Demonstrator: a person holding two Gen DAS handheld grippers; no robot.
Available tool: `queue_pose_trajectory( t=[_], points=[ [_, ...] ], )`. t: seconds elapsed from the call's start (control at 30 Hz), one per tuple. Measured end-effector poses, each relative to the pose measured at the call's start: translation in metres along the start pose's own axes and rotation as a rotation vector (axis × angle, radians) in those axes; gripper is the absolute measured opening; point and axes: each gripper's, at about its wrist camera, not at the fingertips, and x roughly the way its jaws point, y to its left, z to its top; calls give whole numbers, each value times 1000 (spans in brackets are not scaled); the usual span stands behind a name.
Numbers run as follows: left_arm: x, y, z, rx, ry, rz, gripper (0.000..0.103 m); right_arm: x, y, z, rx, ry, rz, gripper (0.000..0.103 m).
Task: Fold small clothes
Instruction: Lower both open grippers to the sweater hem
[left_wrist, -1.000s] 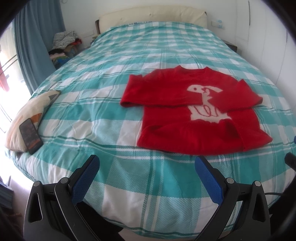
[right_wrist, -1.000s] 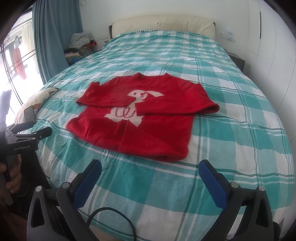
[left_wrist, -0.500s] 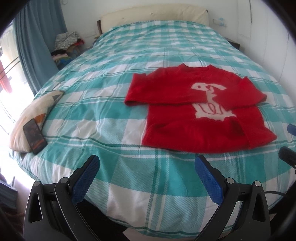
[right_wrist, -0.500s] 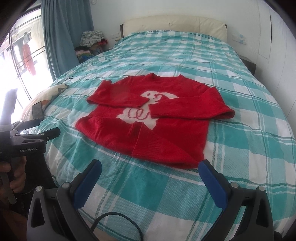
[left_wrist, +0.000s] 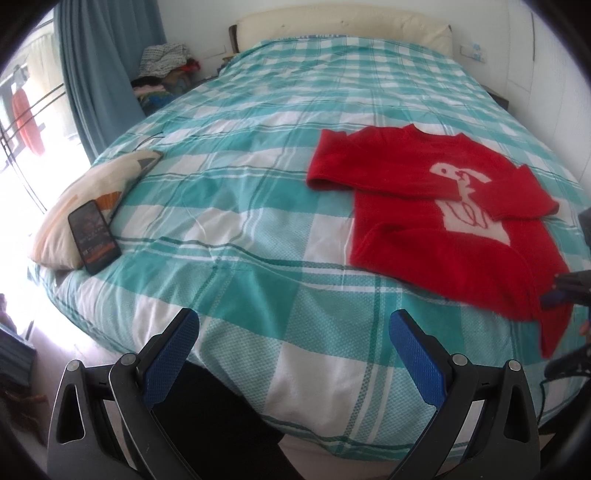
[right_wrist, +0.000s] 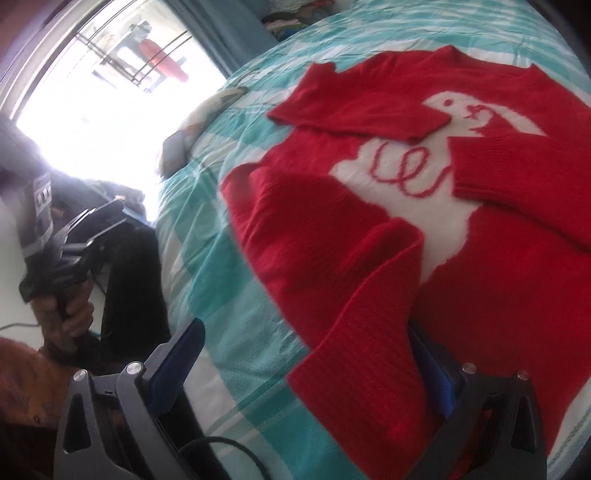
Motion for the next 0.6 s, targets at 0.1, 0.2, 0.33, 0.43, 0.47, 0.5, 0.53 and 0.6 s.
queue_pose_trajectory(
  t=[0.1,0.2,0.33,0.43,0.47,0.5,0.53,0.6],
  points=[
    [3,10,-1,-28,3,4,103,-2,46,-36,-139,151,72,102],
    [8,14,1,-49,5,-5,103,-18,63,-50,-185,130,38,102],
    [12,12,2,-47,18,-7,103,-39,47,-24,-92,-50,-68,102],
    [9,15,-1,-51,23,-9,103,-23,25,4,21,-138,-93,102],
    [8,17,-3,-56,23,-5,103,-11,21,12,65,-149,-72,102],
    [7,20,-4,-63,25,-1,103,3,17,19,104,-141,-60,102],
    [7,23,-5,-69,28,3,103,18,16,27,134,-128,-60,102],
    [6,28,-8,-77,31,10,103,45,28,35,158,-132,-32,103]
  ],
)
